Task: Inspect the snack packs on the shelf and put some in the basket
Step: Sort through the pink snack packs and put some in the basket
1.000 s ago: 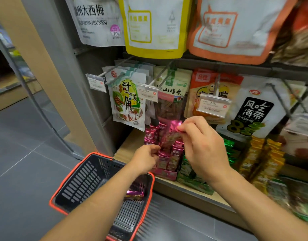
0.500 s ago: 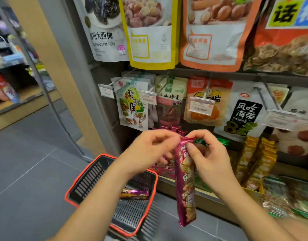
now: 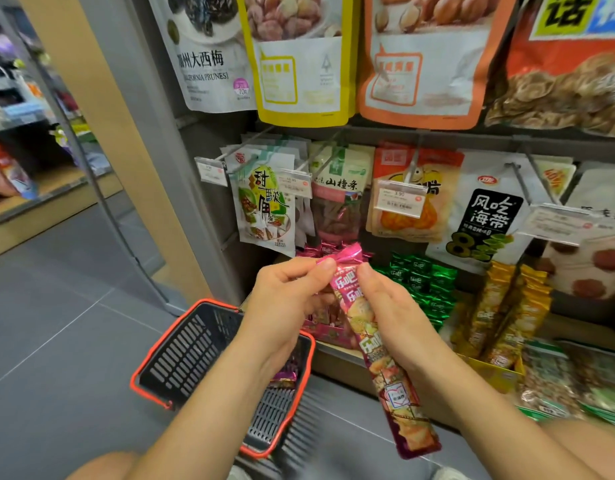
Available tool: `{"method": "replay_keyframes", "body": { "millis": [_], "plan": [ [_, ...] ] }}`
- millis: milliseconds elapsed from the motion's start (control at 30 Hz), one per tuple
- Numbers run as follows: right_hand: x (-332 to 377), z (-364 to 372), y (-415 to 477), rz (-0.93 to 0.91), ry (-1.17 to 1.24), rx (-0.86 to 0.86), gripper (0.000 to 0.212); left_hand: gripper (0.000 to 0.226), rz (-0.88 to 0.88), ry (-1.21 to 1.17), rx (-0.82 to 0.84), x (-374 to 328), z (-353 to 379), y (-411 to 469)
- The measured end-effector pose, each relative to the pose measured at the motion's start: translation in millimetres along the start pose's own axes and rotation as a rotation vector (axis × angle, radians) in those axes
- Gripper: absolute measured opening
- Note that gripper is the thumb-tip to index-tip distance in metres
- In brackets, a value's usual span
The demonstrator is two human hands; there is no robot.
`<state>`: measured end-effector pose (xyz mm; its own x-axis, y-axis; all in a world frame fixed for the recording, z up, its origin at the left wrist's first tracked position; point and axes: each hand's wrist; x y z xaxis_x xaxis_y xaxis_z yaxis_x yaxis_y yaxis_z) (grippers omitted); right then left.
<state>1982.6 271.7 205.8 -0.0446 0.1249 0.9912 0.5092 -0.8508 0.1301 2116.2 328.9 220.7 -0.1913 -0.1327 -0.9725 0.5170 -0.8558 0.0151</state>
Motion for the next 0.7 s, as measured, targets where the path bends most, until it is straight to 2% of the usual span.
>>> {"method": "replay_keyframes", "body": {
  "millis": [133,233,333,467,567,700],
  "plan": [
    [-2,5,0,-0.032,0.018,0.009,0.039,0.021,-0.117,-0.126,-0.045,0,1,1],
    [-6,4,0,0.008,0.011,0.017,0.045,0.021,-0.104,-0.007,-0.015,-2,-7,4],
    [-7,0,1,0.025,-0.056,0.023,0.045,0.014,-0.005,0.168,0.021,-4,-15,7],
    [-11,-8,5,-0.002,-0.166,0.019,0.047,0.005,0.050,0.234,0.097,-10,-21,8],
    [-13,-9,4,-0.047,-0.261,0.026,0.046,0.025,0.054,0.328,0.172,-10,-16,2],
    [-16,-8,1,-0.081,-0.355,-0.013,0.031,0.011,0.065,0.329,0.004,0,-4,-2]
  ]
}}
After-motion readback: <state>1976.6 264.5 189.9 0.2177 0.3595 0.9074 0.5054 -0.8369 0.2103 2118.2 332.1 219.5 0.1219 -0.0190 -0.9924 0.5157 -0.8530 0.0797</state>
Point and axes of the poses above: each hand's wrist, its own y-axis towards the middle knuckle, its own z-axis out of the palm, x = y × z, and after that the axes turned 10 degrees about -x, right-handed
